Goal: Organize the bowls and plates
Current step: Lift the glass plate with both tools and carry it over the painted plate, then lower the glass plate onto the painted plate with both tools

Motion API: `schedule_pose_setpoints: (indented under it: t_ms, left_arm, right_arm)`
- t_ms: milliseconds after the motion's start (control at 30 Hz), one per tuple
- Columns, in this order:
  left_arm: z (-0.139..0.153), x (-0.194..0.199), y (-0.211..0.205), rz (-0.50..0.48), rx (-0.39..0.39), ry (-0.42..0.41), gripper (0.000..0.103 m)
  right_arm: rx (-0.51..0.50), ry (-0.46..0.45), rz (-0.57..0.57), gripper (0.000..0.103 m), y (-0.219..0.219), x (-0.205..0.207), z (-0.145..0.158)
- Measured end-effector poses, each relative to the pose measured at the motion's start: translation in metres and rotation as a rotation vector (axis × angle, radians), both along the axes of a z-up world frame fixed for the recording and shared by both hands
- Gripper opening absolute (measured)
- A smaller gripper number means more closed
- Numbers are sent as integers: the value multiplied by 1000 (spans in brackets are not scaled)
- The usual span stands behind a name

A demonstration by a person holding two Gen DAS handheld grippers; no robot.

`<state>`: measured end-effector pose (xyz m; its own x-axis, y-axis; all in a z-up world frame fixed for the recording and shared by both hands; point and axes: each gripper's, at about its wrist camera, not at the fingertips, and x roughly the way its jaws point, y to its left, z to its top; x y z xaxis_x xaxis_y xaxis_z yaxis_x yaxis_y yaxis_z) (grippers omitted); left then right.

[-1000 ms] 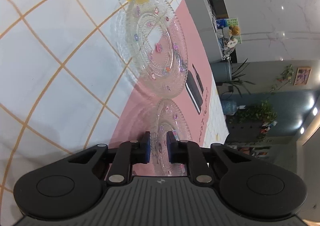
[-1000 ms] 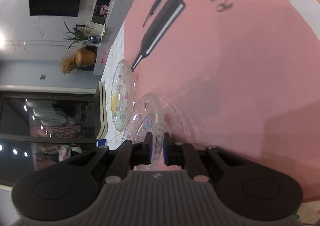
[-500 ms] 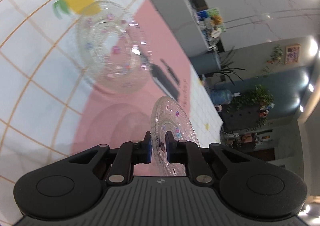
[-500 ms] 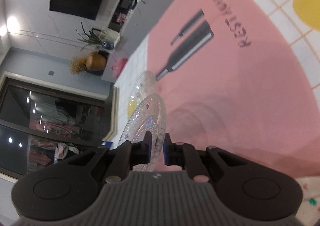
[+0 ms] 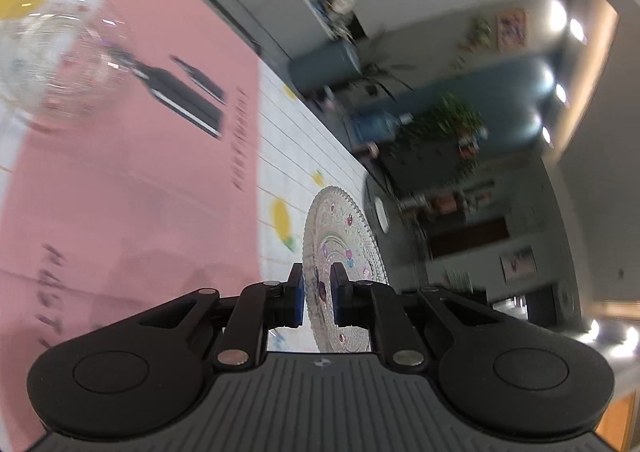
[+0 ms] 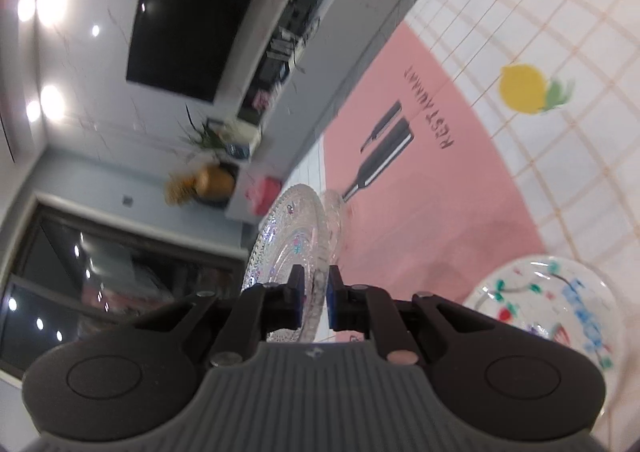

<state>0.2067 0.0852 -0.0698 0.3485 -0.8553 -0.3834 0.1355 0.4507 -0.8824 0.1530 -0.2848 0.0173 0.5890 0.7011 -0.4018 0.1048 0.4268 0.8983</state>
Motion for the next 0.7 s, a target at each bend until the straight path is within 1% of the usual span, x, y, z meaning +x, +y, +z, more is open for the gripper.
schedule_pose_setpoints:
  t_ms: [67,167,233,333,433,700]
  left_arm:
    - [5,-4,-15,-45,14,-5,14]
    - [7,-7,-37,-118,48,10,15]
    - [8,-9,-51,-153,79,9,16]
    - [7,-13,-64,-192,129,9,16]
    - [2,-17,-71,-209,169,23,16]
    - [-13,-26,-87,-236,273,42,21]
  right_arm:
    - [-4,0,-38,10,-11,-15,7]
    - [-19,-1,-101,11,-27,-37,11]
    - [-13,12,-132,11,-35,-50,6]
    - [33,44,-166,11,-42,-66,-10]
    - [54,75,-183,11,-47,-73,-23]
    - [46,135,-194,11,-56,-81,-46]
